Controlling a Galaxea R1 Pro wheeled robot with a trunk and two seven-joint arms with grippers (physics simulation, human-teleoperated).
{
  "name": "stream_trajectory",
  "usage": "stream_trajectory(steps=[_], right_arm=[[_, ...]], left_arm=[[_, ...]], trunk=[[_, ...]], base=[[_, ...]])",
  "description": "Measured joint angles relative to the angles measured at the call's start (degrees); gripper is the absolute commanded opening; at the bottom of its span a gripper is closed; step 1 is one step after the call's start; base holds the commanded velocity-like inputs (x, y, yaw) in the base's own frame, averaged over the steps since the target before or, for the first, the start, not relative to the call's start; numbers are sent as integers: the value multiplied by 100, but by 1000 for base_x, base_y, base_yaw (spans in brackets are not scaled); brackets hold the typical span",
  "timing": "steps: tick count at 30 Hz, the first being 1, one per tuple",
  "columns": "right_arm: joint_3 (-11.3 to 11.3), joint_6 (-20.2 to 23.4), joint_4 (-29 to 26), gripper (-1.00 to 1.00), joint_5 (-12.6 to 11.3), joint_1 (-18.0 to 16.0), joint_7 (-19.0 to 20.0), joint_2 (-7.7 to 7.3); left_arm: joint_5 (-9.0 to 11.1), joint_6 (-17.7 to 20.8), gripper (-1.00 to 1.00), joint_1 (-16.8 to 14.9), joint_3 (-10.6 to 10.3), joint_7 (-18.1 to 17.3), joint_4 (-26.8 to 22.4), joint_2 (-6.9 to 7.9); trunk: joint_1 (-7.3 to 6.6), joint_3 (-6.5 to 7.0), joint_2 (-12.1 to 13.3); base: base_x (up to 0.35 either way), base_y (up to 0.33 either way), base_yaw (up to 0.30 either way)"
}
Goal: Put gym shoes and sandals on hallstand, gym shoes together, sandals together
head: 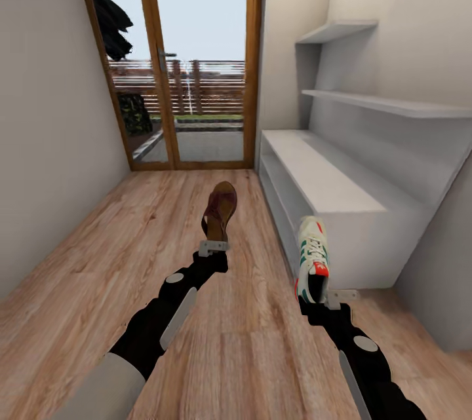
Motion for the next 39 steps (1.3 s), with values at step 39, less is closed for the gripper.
stream_trajectory(steps=[39], right_arm=[[0,0,-7,-100,-1,1,0,-1]], left_arm=[[-1,-2,-100,-1,-1,0,4,-1]], trunk=[[-4,0,0]], base=[[214,0,93]])
